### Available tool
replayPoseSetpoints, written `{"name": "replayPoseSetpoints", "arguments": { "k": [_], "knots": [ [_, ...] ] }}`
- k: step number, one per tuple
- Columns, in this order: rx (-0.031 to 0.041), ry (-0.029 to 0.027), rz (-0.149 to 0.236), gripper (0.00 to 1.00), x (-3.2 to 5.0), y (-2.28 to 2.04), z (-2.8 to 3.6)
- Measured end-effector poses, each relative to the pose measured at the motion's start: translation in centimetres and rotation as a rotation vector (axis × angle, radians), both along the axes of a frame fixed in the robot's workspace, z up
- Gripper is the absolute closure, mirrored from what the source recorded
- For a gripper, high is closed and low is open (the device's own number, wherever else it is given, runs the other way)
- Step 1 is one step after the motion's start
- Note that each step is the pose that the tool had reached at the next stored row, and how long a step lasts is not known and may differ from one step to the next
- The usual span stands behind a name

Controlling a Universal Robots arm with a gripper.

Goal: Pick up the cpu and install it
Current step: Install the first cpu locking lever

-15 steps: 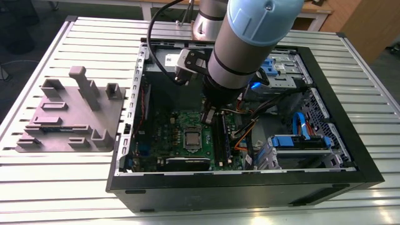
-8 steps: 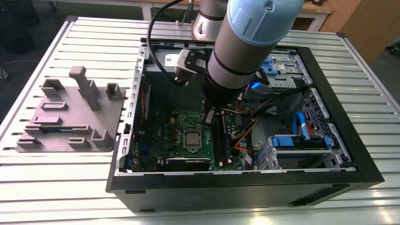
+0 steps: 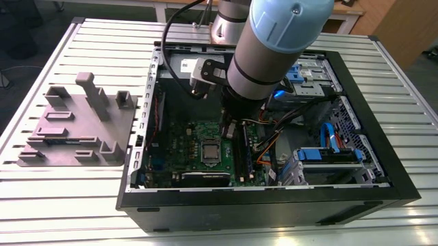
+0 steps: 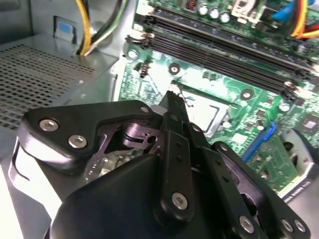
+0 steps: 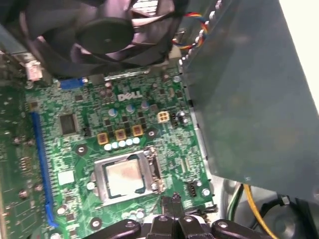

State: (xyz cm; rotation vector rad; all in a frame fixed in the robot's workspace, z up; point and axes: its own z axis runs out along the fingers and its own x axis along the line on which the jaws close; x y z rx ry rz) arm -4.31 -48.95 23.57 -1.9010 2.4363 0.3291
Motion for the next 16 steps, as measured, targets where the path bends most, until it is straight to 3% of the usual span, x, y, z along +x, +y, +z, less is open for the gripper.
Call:
{"name": "replayPoseSetpoints", "arguments": {
  "k": [5,12,13,16],
  "knots": [
    [-0.0035,-0.0089,0.021,0.90,0.00,-0.23,-0.01],
    [-0.0050,-0.0117,0.127,0.90,-0.01,-0.23,-0.19],
    [-0.0122,-0.0118,0.134,0.90,0.00,-0.24,-0.20],
    [-0.0464,-0.0118,0.149,0.90,0.00,-0.24,-0.22]
  ]
}}
